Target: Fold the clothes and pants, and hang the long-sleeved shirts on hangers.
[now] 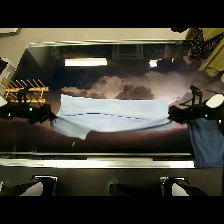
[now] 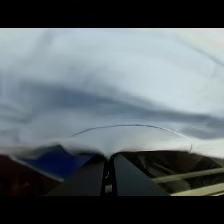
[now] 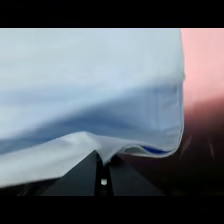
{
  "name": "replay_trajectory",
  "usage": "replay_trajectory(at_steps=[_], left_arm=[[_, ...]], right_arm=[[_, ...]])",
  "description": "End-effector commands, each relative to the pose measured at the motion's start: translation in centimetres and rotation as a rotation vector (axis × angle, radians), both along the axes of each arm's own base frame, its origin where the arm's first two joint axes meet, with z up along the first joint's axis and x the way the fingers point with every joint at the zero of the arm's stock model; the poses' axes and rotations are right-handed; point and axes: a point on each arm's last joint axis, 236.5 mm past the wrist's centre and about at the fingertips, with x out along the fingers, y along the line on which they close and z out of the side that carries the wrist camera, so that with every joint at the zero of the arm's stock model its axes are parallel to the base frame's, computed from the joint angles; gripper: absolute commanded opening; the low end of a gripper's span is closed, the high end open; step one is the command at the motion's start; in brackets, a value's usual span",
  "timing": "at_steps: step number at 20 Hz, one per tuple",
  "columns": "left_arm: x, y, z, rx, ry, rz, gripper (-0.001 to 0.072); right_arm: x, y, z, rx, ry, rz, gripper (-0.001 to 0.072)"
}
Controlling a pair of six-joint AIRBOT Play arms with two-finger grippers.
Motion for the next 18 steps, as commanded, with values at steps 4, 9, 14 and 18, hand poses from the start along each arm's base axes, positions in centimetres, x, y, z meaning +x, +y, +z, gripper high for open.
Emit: replay_trajectory(at_steps=[4, 9, 14, 18], left_arm=[[8.2, 0.6, -1.2, -0.019, -0.019, -0.023, 0.0021], [12.7, 0.5, -2.2, -0.025, -0.018, -0.059, 0.0021], [15.4, 0.3, -4.6, -0.034, 0.009, -0.057, 0.0022], [15.6, -0.3, -6.6, -0.038, 0.04, -0.062, 0.0071]], right_arm=[[5.5, -1.1, -1.3, -0.01, -0.01, -0.015, 0.0031], [8.0, -1.6, -2.4, -0.005, -0.031, -0.034, 0.0031], [9.5, -1.8, -3.9, 0.003, -0.025, -0.045, 0.0033], [9.5, -1.3, -5.6, 0.042, 0.016, -0.058, 0.025]])
